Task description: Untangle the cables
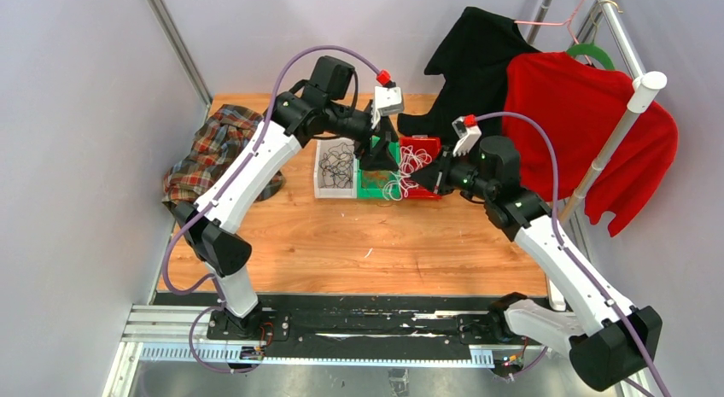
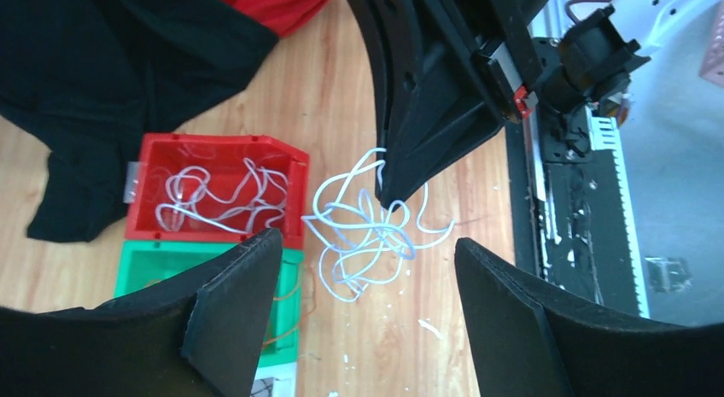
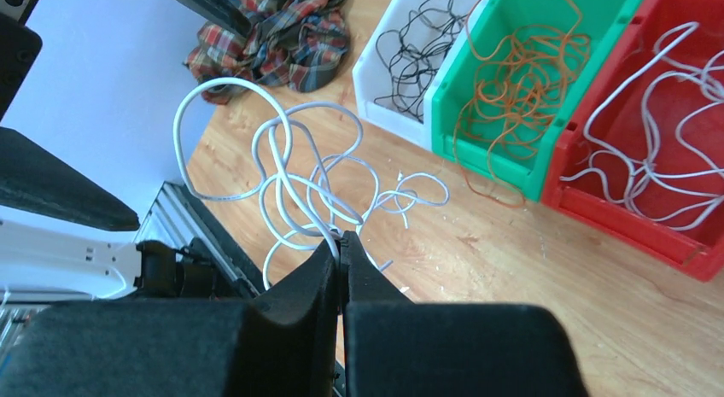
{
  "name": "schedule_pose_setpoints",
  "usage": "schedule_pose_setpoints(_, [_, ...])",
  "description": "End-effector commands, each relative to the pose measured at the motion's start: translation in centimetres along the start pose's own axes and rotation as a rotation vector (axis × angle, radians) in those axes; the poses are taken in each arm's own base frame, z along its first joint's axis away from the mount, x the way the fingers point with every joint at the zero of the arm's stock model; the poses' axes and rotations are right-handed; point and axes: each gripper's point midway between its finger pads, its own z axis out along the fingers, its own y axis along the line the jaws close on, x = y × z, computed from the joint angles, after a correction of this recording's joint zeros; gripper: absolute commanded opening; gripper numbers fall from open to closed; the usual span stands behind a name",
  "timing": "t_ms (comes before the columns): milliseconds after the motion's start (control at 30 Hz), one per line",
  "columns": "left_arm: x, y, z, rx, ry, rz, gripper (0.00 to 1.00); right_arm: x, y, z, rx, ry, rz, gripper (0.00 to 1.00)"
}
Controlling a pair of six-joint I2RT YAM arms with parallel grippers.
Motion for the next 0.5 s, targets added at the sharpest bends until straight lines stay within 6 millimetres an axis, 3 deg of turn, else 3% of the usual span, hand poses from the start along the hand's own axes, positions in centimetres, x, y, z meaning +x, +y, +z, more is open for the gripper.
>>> schedule_pose_setpoints(0, [0.2,-1.9,0.7,0.098,-0.021,-0.067,0.76,0.1,2.5,-0.3,-0.125,0.03,-0.058,0.01])
schedule_pose_setpoints(167, [1.2,-2.8,1.7,0.098,0.02,-0.128,0.65,0.0,2.4,-0.3,-0.108,0.009,-0.072,0.01])
schedule_pose_setpoints(300, [1.8,-1.7,2.2,0.019,0.04,-0.209,0.54,-0.1,2.3,-0.4,-0.101,-0.012,-0.078,0.01])
schedule_pose_setpoints(367, [1.2,-0.7,2.1,-0.051,-0.001,-0.212,0.43,0.0,2.1,-0.4,-0.096,-0.012,-0.076,0.01])
schedule_pose_setpoints(400, [0.8,-0.3,1.9,-0.08,-0.026,-0.219,0.3,0.1,2.1,-0.4,-0.096,-0.012,-0.076,0.01])
schedule_pose_setpoints(467, [0.4,0.3,1.3,-0.134,-0.036,-0.214,0.13,0.2,2.0,-0.6,-0.091,-0.016,-0.08,0.01])
